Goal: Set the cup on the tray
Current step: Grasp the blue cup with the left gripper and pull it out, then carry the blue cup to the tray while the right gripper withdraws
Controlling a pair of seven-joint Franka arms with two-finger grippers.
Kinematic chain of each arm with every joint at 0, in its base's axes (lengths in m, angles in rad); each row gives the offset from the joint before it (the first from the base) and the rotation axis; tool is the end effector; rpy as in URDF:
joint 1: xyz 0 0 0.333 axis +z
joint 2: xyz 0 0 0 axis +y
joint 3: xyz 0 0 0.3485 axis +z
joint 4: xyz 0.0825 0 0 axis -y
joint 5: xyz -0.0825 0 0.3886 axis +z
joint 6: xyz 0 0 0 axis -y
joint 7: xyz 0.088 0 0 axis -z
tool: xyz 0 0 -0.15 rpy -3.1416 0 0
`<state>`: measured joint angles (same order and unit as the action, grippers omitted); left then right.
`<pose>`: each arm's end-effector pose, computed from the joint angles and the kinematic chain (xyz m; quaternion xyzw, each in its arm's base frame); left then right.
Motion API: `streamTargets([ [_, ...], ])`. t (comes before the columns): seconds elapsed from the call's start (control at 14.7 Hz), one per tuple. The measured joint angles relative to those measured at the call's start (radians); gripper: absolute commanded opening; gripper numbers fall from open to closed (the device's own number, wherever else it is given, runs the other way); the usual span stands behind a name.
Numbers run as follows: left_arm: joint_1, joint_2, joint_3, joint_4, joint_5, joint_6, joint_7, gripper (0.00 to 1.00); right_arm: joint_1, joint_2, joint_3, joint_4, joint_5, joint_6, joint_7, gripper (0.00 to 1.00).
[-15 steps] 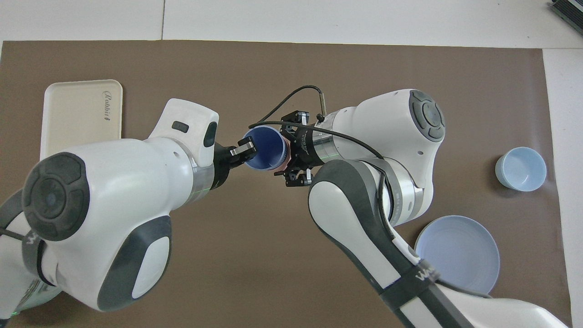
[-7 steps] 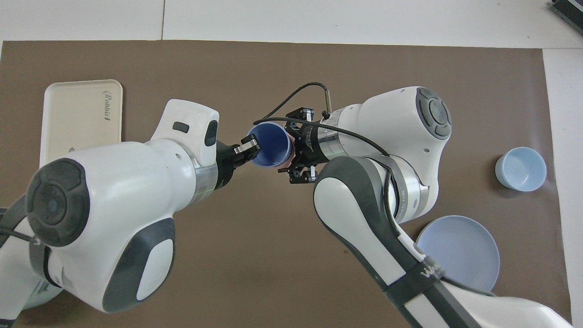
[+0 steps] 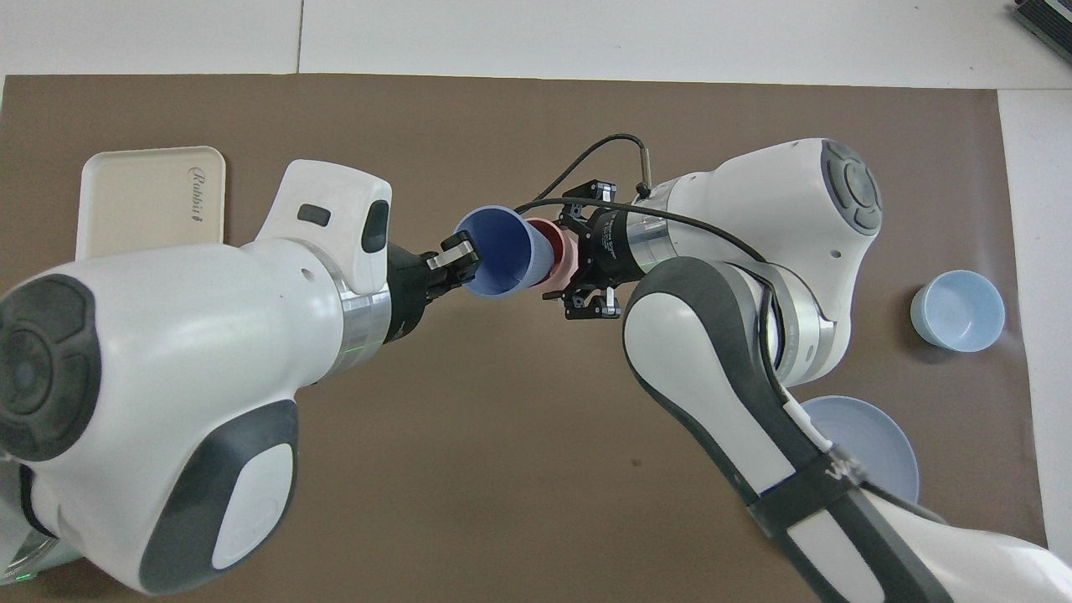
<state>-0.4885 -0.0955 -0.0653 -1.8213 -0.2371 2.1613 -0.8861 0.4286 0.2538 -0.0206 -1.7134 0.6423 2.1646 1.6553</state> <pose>0.4908 -0.3262 0.6123 0.9495 0.2024 0.0907 0.2220 0.6051 0.3118 0.4595 -0.6799 0.6732 0.1881 0.2219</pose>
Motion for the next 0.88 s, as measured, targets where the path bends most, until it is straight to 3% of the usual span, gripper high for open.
streamTargets([
  [0.2,0.02,-0.012,0.012,0.096,0.0,-0.183,0.002,0.0,-0.047,0.0,-0.001,-0.001,0.008,0.003,-0.003,0.0],
  [0.48,0.118,-0.028,0.021,0.119,0.0,-0.309,0.102,0.0,-0.125,0.0,-0.002,-0.035,0.11,0.002,-0.103,0.0],
  [0.88,0.328,-0.036,0.028,0.122,0.0,-0.39,0.377,0.0,-0.307,0.004,-0.003,-0.151,0.283,-0.04,-0.372,0.0],
])
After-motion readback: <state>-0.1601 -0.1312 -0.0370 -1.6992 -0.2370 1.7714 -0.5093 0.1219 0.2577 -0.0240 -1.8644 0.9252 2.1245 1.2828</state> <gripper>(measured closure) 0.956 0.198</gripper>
